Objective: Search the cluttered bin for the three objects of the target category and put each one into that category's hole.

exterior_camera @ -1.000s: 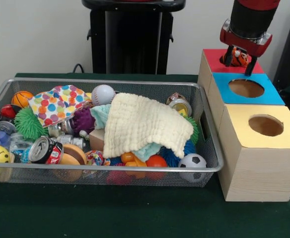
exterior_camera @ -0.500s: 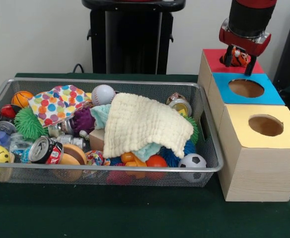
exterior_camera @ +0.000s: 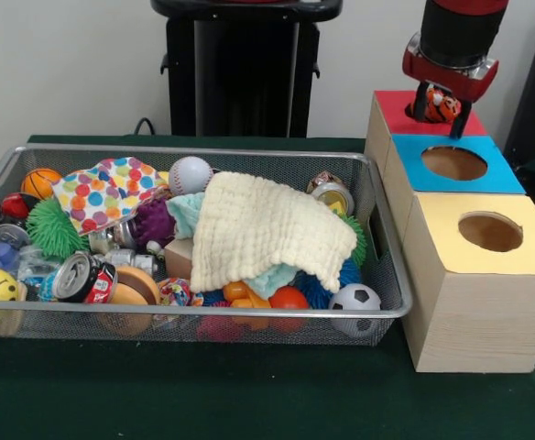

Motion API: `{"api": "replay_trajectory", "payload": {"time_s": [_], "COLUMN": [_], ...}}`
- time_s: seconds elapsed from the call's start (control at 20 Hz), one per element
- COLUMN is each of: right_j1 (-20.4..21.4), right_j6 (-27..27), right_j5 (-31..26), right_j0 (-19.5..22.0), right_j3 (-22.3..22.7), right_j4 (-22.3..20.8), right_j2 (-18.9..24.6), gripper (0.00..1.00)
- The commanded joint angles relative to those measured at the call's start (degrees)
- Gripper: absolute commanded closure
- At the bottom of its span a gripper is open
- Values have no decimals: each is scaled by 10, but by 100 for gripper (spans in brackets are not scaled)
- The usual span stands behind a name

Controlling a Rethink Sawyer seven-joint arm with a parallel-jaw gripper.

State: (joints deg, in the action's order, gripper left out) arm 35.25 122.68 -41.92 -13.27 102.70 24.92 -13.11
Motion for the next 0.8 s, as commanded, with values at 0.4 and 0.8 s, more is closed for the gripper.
{"api": "replay_trajectory", "payload": {"time_s": [0.4,0.8], "right_j1": [73,75], "right_j6": [81,80], "right_j5": [-119,-84], "right_j0": [-11,-27], "right_j3": [58,102], "right_j4": [-58,-57], "right_j2": [-3,7], "gripper": [0,0]}}
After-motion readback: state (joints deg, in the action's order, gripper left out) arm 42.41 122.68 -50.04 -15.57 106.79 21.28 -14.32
